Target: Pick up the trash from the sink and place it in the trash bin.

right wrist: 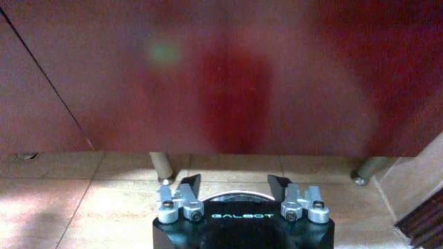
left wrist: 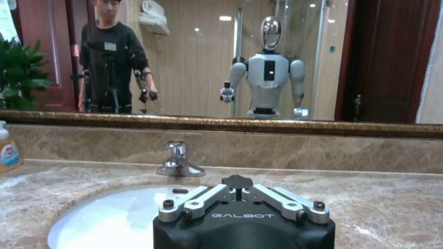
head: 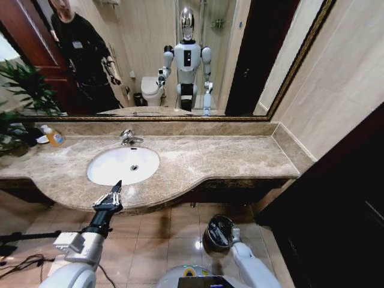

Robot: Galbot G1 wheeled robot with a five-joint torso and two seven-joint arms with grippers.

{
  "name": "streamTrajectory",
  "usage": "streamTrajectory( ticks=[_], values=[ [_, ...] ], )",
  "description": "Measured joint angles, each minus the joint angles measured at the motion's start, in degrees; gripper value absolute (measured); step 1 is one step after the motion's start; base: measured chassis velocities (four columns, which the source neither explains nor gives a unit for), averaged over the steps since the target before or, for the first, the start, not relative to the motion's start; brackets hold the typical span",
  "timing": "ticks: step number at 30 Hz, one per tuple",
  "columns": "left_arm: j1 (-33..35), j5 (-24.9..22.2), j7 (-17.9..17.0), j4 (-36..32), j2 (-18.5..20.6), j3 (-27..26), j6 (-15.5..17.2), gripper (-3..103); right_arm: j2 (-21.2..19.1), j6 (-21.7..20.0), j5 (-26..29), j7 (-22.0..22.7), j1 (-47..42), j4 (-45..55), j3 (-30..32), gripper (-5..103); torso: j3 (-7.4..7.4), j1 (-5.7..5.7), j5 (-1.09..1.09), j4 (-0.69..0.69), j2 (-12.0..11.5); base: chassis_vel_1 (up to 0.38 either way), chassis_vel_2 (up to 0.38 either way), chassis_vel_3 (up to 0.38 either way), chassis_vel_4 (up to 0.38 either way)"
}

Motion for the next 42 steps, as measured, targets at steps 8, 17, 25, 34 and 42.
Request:
streamTrajectory(
  ticks=[8,17,25,34,42],
  values=[
    [0.00,0.00,0.00,0.00,0.00,0.00,0.00,0,-2.63,-6.23,6.86,5.65,-6.77,16.15,1.51,94,0.00,-0.01,0.00,0.00,0.00,0.000,0.000,0.000,0.000],
    [0.00,0.00,0.02,0.00,0.00,0.01,0.00,0,-5.85,-8.20,7.46,6.47,-16.24,40.88,10.23,100,0.00,-0.01,0.00,-0.01,0.00,0.000,0.000,0.000,0.000],
    [0.00,0.00,0.01,0.00,0.00,0.00,0.00,0,-8.60,-12.29,11.25,7.44,-23.20,63.83,14.54,100,0.00,0.00,0.01,-0.01,0.00,0.000,0.000,0.000,0.000],
    [0.00,0.00,0.00,0.00,0.00,0.00,0.00,0,-9.57,-15.32,10.93,8.90,-26.02,78.07,16.05,100,0.00,0.00,0.00,0.00,0.00,0.000,0.000,0.000,0.000],
    [0.00,0.00,0.00,0.00,0.00,0.00,0.00,0,-10.41,-20.06,10.15,13.42,-22.77,82.63,14.08,100,0.00,0.00,0.01,0.00,0.00,0.000,0.000,0.000,0.000]
  ],
)
